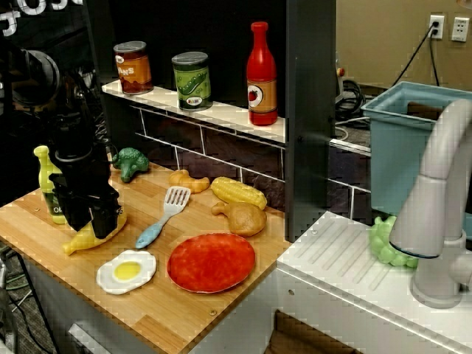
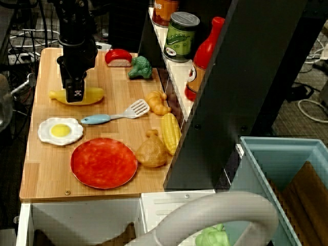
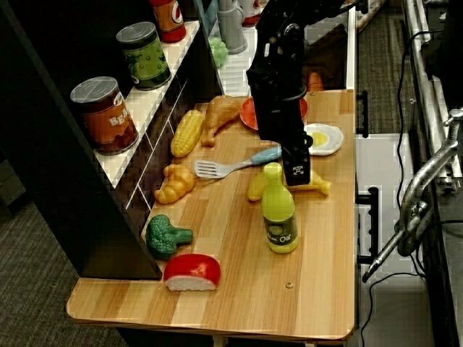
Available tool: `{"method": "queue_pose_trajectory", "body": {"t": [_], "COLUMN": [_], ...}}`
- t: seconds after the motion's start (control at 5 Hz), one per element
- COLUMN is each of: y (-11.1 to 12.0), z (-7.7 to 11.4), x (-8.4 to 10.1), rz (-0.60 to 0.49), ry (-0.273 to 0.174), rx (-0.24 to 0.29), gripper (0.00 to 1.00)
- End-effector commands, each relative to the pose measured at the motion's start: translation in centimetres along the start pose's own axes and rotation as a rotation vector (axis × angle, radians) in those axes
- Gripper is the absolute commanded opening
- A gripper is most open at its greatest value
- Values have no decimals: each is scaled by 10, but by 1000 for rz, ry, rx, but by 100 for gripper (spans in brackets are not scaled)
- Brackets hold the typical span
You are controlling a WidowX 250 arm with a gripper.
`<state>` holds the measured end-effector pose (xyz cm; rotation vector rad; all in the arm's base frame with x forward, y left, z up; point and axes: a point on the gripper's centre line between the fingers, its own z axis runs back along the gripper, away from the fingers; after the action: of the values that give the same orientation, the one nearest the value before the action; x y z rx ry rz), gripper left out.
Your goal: Put banana on plate
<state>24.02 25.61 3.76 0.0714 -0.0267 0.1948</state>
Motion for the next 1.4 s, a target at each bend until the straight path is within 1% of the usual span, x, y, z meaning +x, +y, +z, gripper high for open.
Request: {"method": "queue_pose_trajectory", "body": {"t": [0.0,0.2,0.4,0.6,0.8,1.0,1.2], "y": [17,26,30,32,12,-34,-46], "z": [-9,-16,-23,-17,10,64,111], "x": [-3,-8,-15,-13,-4,8,2], "rz": [13,3,21,16,-60,-152,-162], "ry": [22,47,69,60,76,70,79], "rx": [28,29,22,8,-38,-135,-213], "gripper": [100,100,0,0,0,0,0]}}
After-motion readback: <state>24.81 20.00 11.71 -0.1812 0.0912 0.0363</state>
